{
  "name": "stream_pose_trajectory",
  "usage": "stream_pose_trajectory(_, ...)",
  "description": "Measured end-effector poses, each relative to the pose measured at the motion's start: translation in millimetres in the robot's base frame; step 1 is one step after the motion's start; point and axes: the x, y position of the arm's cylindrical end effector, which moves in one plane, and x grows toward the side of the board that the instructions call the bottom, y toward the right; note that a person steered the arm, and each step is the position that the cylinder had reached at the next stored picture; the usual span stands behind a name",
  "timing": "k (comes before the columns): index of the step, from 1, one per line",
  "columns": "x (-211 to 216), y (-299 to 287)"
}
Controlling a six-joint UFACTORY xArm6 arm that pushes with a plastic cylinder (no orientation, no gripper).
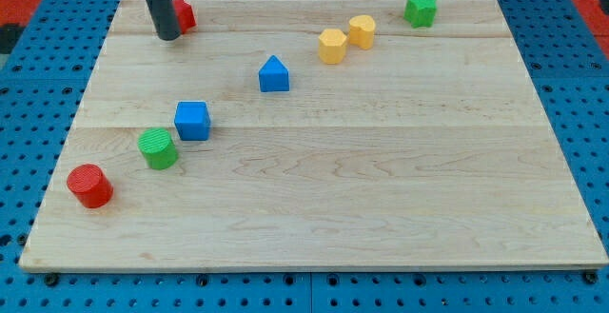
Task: Slide the blue triangle to center
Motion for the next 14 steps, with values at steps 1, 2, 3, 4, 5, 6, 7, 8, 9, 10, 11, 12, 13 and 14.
stream_pose_trajectory(1,-6.1,15.5)
stream_pose_trajectory(2,-7.8,15.5)
stream_pose_trajectory(3,-7.8,16.8)
stream_pose_trajectory(4,-3.7,20.7)
stream_pose_trajectory(5,28.5,62.6)
stream_pose_trajectory(6,28.7,85.1)
stream_pose_trajectory(7,28.7,102.3)
stream_pose_trajectory(8,28.7,109.8)
stream_pose_trajectory(9,28.7,119.6)
stream_pose_trajectory(10,31.8,137.1)
stream_pose_trajectory(11,34.6,136.1)
stream_pose_trajectory(12,36.5,133.9)
stream_pose_trajectory(13,37.9,133.2)
stream_pose_trajectory(14,55.6,125.0)
